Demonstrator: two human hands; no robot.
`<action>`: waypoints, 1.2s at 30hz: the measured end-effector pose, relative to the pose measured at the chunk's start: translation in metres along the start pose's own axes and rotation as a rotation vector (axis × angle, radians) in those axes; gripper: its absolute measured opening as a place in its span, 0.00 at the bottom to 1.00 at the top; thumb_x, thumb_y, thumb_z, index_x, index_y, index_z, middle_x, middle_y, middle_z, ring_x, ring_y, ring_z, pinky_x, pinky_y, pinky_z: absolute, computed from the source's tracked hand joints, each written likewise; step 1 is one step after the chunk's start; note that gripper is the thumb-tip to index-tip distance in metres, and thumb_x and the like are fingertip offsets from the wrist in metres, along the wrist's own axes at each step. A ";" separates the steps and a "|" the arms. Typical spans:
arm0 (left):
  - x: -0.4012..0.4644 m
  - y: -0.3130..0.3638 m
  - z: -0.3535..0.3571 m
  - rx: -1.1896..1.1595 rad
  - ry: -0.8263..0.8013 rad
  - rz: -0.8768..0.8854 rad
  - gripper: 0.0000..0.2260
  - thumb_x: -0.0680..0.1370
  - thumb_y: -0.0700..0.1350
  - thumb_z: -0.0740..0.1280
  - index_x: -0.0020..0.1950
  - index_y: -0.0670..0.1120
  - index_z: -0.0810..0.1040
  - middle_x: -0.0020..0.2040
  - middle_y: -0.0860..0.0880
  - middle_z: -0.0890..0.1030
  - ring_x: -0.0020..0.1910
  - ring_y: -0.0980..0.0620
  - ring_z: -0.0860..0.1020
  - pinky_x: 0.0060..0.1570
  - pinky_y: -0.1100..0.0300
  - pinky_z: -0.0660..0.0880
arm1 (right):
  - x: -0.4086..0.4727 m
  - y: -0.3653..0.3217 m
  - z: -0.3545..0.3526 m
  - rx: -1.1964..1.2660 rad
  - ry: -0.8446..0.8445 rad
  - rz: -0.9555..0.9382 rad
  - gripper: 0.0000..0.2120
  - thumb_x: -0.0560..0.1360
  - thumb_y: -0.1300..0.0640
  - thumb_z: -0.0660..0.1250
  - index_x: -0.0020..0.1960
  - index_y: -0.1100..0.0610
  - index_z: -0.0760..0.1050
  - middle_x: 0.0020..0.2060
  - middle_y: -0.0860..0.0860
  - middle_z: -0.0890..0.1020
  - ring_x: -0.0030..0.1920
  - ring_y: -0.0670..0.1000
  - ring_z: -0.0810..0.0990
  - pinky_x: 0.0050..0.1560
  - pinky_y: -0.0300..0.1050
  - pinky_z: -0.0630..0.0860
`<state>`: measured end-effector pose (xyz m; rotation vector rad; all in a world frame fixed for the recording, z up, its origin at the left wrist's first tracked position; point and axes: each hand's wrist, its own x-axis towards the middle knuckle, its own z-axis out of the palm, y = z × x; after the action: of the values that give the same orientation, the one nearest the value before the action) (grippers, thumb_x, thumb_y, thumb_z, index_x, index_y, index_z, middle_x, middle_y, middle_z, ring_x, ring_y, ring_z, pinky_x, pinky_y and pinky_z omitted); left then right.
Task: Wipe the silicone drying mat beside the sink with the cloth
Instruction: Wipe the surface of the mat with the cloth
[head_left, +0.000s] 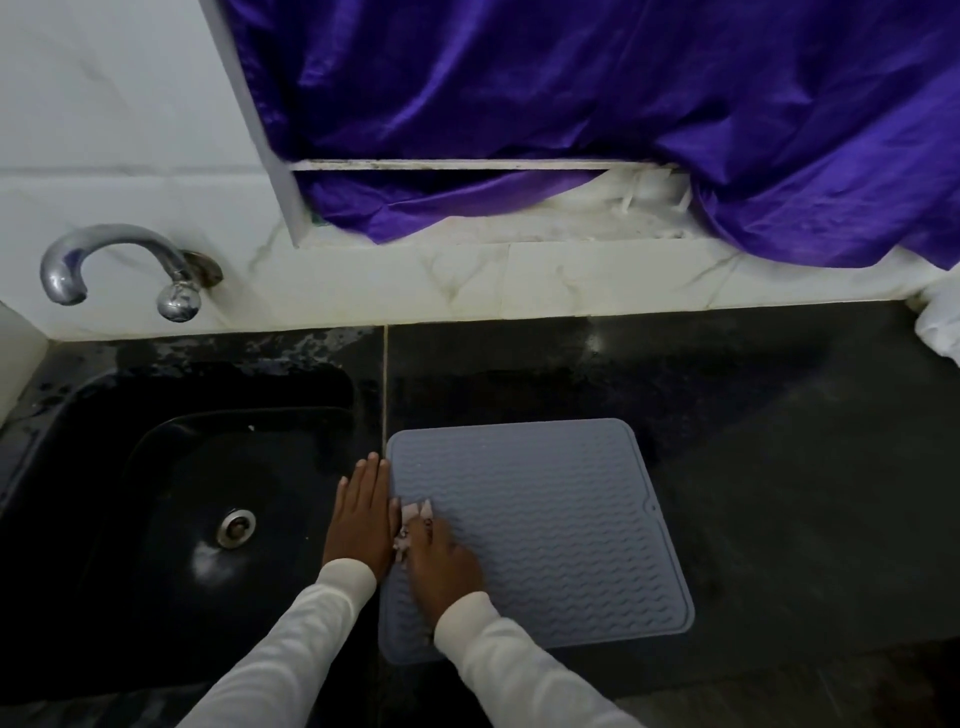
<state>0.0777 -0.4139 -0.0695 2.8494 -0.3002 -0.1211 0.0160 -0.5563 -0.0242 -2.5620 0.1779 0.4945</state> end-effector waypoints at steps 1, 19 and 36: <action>0.000 0.000 -0.001 -0.007 0.012 0.003 0.28 0.80 0.55 0.43 0.78 0.45 0.50 0.78 0.46 0.51 0.77 0.51 0.46 0.75 0.51 0.43 | 0.000 0.000 0.004 -0.095 0.036 -0.037 0.23 0.70 0.53 0.57 0.64 0.55 0.72 0.52 0.57 0.83 0.22 0.48 0.78 0.18 0.40 0.71; -0.001 -0.001 0.000 -0.111 0.038 0.025 0.26 0.81 0.54 0.45 0.78 0.45 0.51 0.78 0.46 0.53 0.77 0.51 0.46 0.75 0.50 0.44 | -0.026 0.058 -0.036 -0.321 0.106 0.155 0.29 0.82 0.53 0.54 0.79 0.52 0.45 0.66 0.57 0.69 0.54 0.60 0.79 0.52 0.55 0.76; 0.000 0.002 -0.004 -0.057 0.007 0.019 0.28 0.80 0.55 0.42 0.78 0.46 0.48 0.79 0.46 0.50 0.77 0.50 0.44 0.74 0.51 0.40 | -0.049 0.200 -0.117 -0.201 0.216 0.531 0.28 0.78 0.43 0.49 0.76 0.44 0.44 0.64 0.58 0.70 0.55 0.64 0.77 0.58 0.56 0.72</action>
<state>0.0771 -0.4150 -0.0653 2.7893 -0.3178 -0.1140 -0.0362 -0.7863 -0.0055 -2.7515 0.9445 0.4372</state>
